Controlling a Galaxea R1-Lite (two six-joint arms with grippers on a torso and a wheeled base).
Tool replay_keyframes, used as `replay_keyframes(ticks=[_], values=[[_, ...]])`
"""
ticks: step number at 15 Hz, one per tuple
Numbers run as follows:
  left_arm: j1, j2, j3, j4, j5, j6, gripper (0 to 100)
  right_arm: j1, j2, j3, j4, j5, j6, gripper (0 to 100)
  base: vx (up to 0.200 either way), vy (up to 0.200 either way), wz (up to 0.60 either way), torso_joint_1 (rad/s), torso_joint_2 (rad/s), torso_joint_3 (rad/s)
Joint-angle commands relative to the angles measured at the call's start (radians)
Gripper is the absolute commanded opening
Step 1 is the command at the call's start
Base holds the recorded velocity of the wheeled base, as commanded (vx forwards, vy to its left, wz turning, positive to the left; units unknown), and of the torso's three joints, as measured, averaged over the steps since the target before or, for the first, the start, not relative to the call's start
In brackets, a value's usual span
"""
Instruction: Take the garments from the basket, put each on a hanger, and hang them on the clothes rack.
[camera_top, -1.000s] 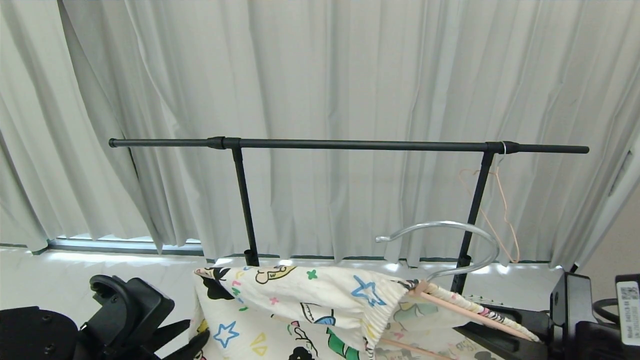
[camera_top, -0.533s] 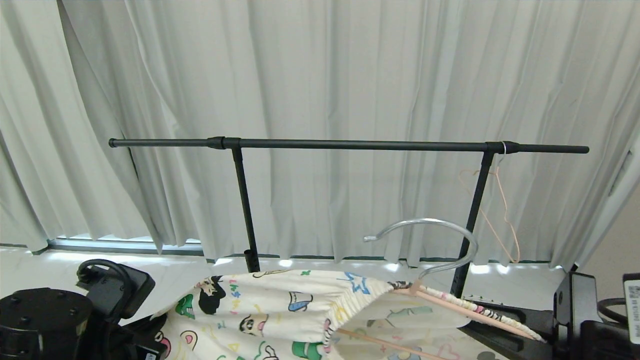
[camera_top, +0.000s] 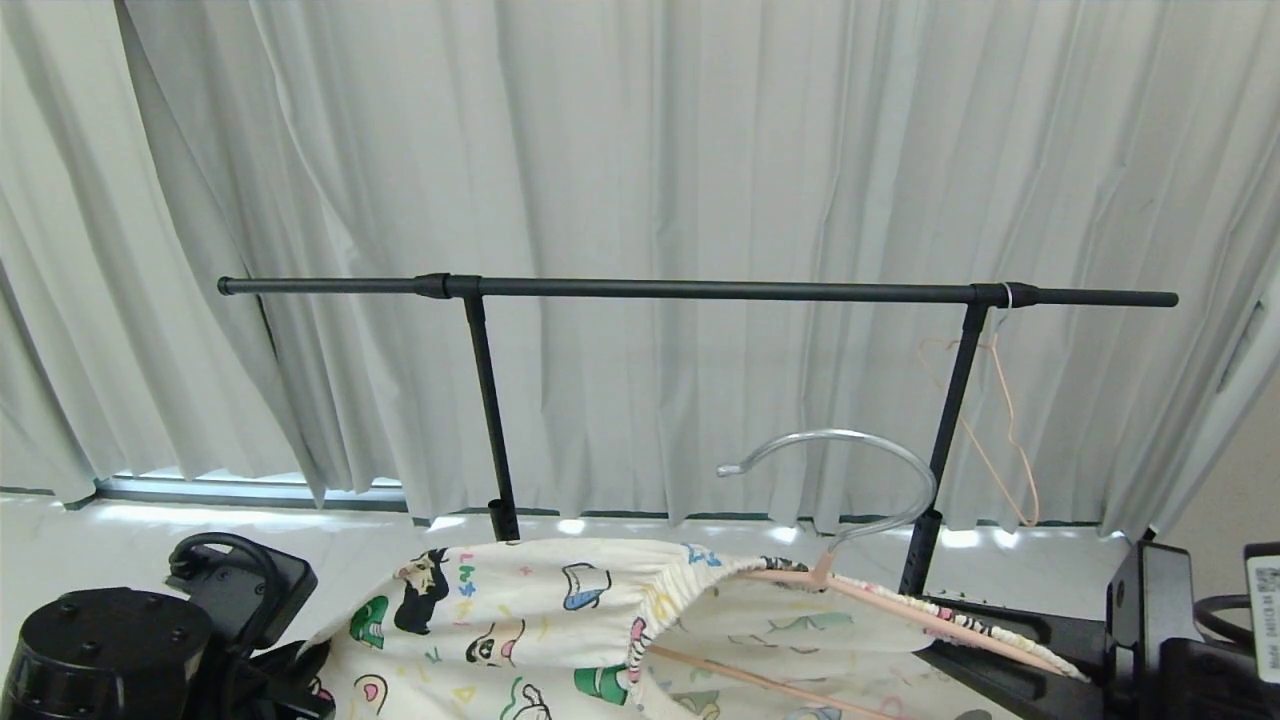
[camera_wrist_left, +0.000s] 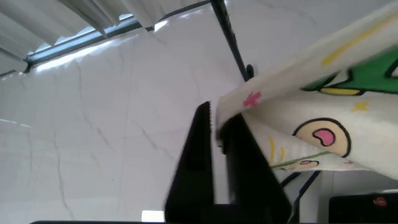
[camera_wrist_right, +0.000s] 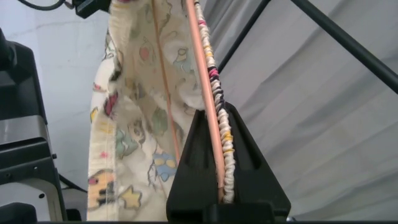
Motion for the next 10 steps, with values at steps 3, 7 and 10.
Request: replay_keyframes(ticks=[3,7,10], values=[[-0.026,-0.028,-0.007,-0.031,0.0,-0.003,100,-0.03,0.004,0.005,0.0,-0.006,0.001,0,0.0,0.0,0.0,0.0,0.0,0.0],[-0.029,-0.119,0.004,-0.039,0.0,-0.003,100,-0.18,0.007,0.022,0.002,-0.007,0.041,0,0.0,0.0,0.0,0.0,0.0,0.0],[-0.108,-0.214,0.002,-0.039,-0.002,-0.003,100,-0.294,0.008,0.065,0.003,-0.009,0.05,0,0.0,0.0,0.0,0.0,0.0,0.0]])
